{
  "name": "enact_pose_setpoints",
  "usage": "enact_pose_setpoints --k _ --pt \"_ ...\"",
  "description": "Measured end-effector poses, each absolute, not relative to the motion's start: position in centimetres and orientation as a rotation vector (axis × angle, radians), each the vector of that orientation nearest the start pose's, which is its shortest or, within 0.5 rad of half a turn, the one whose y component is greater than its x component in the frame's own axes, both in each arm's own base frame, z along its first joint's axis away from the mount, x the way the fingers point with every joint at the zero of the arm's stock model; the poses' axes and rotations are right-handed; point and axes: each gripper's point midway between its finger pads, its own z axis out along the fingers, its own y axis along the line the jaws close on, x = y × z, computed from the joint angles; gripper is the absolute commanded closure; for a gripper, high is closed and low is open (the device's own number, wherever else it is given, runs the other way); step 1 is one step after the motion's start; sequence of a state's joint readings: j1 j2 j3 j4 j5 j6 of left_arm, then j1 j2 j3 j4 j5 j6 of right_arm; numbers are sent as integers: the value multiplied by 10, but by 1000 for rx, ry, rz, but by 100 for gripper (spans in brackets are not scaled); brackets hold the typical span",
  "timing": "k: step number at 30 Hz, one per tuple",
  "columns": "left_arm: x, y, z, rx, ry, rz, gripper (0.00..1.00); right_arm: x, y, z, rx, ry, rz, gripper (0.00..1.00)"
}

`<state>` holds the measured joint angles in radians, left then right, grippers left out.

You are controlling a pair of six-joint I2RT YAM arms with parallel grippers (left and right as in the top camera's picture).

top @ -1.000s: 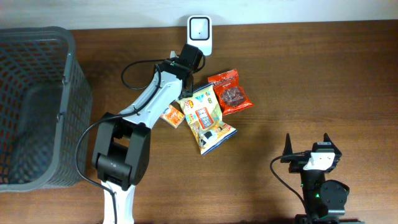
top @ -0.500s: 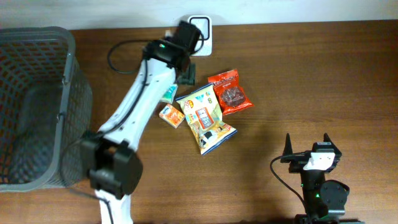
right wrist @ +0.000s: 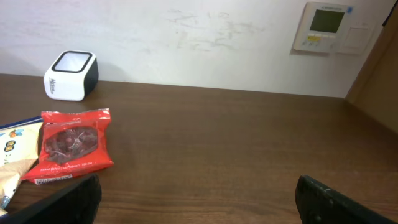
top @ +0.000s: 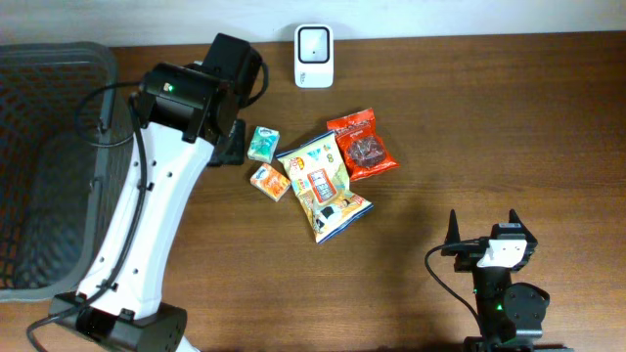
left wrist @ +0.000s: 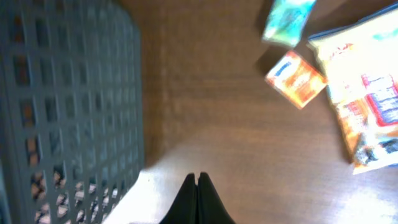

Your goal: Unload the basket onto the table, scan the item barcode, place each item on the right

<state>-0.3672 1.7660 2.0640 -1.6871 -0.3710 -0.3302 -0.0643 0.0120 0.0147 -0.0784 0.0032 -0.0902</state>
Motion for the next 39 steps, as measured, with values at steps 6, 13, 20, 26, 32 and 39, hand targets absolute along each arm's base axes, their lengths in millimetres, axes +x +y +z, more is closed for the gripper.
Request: enact_pose_setpoints --k 6,13,20,26,32,39 --pt "332 -37 265 -137 2846 411 100 245 -16 159 -19 1648 -121 1" --pt "326 0 259 -363 2893 295 100 245 -16 159 -19 1648 -121 2" --pt "288 12 277 -414 2845 251 100 245 -16 159 -18 1648 -121 1" --pt "262 33 269 -503 2861 302 100 245 -16 159 -19 1648 -121 2" --pt "251 72 259 -759 2828 423 100 245 -16 159 -19 1648 -121 1" --pt "244 100 259 -981 2757 440 100 245 -16 159 -19 1648 -120 2"
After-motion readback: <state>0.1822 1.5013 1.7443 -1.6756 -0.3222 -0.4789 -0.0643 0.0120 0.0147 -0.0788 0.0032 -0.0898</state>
